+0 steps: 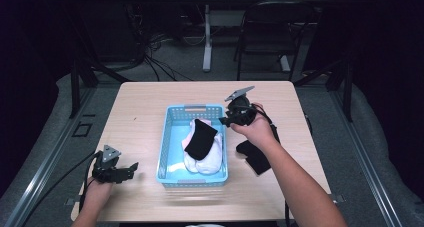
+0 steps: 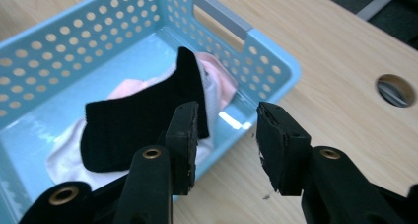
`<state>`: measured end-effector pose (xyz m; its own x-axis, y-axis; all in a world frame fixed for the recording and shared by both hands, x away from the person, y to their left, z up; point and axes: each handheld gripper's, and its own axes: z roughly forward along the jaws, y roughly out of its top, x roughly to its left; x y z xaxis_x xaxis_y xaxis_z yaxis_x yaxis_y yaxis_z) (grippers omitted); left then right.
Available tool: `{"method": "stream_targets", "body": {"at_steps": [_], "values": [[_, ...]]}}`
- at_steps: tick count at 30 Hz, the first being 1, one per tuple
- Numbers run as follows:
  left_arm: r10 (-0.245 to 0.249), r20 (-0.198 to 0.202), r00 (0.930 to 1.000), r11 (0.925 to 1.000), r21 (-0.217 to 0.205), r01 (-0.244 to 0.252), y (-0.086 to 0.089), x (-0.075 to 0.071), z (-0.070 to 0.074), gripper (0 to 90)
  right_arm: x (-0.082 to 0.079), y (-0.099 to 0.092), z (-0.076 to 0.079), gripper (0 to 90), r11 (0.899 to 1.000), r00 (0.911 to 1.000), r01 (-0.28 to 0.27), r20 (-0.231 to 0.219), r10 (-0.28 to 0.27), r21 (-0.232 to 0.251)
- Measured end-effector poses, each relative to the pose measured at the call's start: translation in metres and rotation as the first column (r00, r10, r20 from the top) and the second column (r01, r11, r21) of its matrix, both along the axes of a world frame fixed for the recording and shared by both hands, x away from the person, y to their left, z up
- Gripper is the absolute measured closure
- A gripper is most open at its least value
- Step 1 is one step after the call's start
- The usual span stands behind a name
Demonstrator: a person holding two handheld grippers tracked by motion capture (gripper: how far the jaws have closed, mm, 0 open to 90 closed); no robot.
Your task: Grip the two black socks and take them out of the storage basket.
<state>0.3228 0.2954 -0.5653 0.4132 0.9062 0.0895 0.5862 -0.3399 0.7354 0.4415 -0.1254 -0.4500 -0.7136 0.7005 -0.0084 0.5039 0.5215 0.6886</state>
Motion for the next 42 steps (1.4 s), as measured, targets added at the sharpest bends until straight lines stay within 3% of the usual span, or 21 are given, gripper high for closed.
{"method": "stream_targets", "body": {"at_steps": [7, 17, 22, 25, 30, 35, 42], "values": [[-0.001, -0.001, 1.0000, 1.0000, 0.000, 0.001, 0.000, 0.000, 0.001, 15.5, 0.011, 0.022, -0.008, 62.1, 1.000, 0.9993, -0.024, -0.028, 0.023, -0.006], [-0.004, -0.001, 1.0000, 1.0000, 0.000, 0.004, 0.000, -0.001, 0.001, 15.5, 0.030, 0.041, -0.033, 60.8, 0.998, 0.9970, -0.038, -0.069, 0.035, -0.043], [-0.001, 0.001, 1.0000, 1.0000, -0.005, 0.001, 0.001, -0.001, 0.001, 15.5, 0.039, 0.054, -0.047, 59.7, 0.996, 0.9944, -0.043, -0.100, 0.035, -0.081], [-0.001, 0.003, 1.0000, 1.0000, -0.007, 0.001, 0.001, -0.001, 0.001, 15.5, 0.041, 0.058, -0.052, 59.4, 0.996, 0.9936, -0.040, -0.108, 0.031, -0.078], [0.001, 0.005, 1.0000, 1.0000, -0.009, -0.001, 0.001, -0.001, 0.001, 15.5, 0.043, 0.065, -0.060, 61.0, 0.990, 0.9912, -0.062, -0.124, 0.046, -0.127], [0.002, 0.005, 1.0000, 1.0000, -0.009, -0.002, 0.001, -0.001, 0.001, 15.5, 0.042, 0.068, -0.061, 81.1, 0.985, 0.9879, -0.065, -0.149, 0.041, -0.160], [0.002, 0.006, 1.0000, 1.0000, -0.008, -0.001, 0.001, -0.001, 0.001, 15.5, 0.037, 0.068, -0.055, 88.2, 0.988, 0.9882, -0.075, -0.143, 0.055, -0.138]]}}
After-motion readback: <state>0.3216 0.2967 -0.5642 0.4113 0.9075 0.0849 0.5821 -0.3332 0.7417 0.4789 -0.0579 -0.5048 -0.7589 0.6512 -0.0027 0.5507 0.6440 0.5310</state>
